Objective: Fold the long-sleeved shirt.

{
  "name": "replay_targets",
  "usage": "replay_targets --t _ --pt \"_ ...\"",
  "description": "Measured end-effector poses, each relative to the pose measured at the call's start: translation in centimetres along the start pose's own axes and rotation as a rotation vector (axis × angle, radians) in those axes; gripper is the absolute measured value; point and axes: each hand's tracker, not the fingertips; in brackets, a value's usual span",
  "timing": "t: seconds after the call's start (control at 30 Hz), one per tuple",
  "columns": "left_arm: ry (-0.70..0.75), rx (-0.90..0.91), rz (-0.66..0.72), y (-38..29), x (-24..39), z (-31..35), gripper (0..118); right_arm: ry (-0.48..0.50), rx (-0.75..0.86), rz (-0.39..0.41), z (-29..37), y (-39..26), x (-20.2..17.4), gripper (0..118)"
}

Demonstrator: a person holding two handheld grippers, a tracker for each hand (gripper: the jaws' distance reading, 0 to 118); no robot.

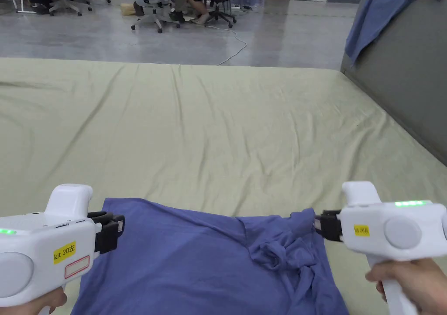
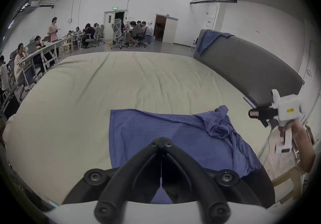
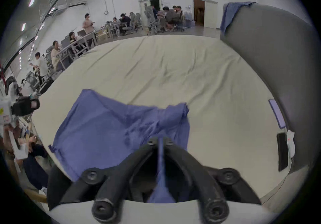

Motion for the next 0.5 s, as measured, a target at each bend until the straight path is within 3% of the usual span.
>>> replay_targets --t 0.03,0.07,0.3,0.37,0.4,0.43,0.47,0.5 --pt "0.002 -0.002 0.002 0.4 -0.2 -0.9 0 0.009 -0.022 -0.009 -2.0 1.4 0.4 36" --pt "0.009 -0.01 0.008 0.7 -0.4 -1.7 0 0.009 -0.042 -0.02 -3.3 2.3 1.1 49" --pt "0.087 -0.076 0.042 3.2 -3.3 -9.3 0 -0.046 -0.313 -0.124 -16.3 4.2 2.6 44" --pt "0.098 -0.09 0.038 4.0 -4.4 -11.2 0 -0.029 -0.334 -0.143 -17.6 3.0 2.6 19" --pt "0.101 -0.094 0.042 4.5 -5.3 -12.4 0 -0.019 -0.312 -0.141 -17.9 2.7 2.3 16" --pt "0.118 -0.107 0.043 5.1 -6.0 -13.5 5 -0.028 -0.291 -0.133 -17.8 2.7 2.1 12" --pt "0.146 -0.109 0.041 5.6 -6.7 -14.4 34 -0.021 -0.293 -0.125 -17.3 2.5 2.3 11" --pt "0.171 -0.115 0.038 6.3 -7.9 -15.6 34 -0.027 -0.291 -0.108 -17.3 2.6 2.2 11"
